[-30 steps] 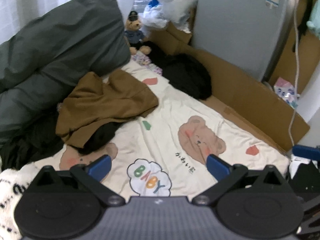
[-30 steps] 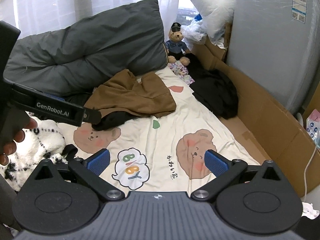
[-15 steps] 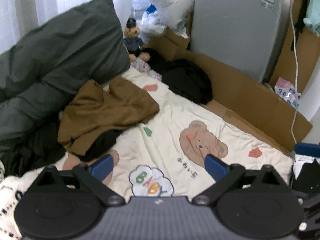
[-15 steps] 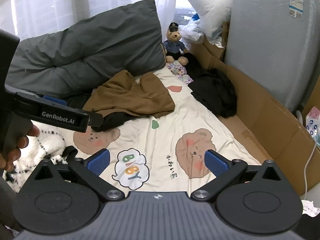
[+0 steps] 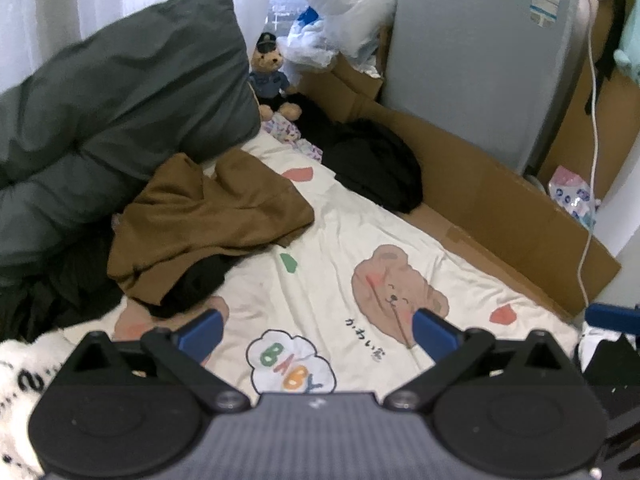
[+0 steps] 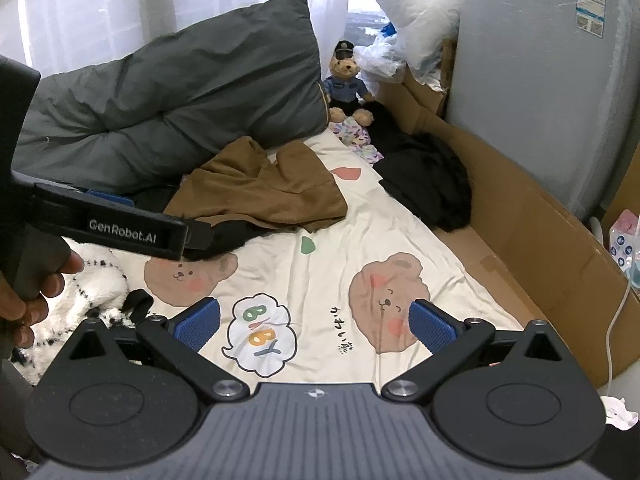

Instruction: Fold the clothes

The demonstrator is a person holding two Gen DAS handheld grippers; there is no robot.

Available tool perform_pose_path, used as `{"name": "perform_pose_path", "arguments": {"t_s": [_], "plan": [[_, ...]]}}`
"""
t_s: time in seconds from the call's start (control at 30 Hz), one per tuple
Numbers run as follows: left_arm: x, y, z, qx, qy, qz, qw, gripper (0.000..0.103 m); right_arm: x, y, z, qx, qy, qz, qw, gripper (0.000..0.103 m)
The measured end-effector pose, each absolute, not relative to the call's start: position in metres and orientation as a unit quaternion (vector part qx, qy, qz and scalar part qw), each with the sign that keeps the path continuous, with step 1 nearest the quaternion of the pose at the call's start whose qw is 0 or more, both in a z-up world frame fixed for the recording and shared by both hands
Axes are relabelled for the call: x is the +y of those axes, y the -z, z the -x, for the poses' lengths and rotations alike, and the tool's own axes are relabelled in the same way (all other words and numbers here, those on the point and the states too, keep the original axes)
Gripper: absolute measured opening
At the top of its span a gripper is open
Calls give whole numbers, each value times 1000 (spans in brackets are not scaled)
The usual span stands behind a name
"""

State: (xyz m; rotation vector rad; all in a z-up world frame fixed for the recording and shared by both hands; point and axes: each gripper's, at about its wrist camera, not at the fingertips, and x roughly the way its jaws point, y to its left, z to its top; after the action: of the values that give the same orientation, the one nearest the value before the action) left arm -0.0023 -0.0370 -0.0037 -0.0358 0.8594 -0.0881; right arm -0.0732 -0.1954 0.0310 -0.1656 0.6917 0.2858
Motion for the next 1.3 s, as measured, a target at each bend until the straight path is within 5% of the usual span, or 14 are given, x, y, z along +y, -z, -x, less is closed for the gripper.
{"name": "perform_pose_path", "arguments": {"t_s": [1.3], "plan": [[-16, 6, -34, 375, 73, 32, 924, 103, -199, -31, 74, 332, -141, 73, 930, 103]]}}
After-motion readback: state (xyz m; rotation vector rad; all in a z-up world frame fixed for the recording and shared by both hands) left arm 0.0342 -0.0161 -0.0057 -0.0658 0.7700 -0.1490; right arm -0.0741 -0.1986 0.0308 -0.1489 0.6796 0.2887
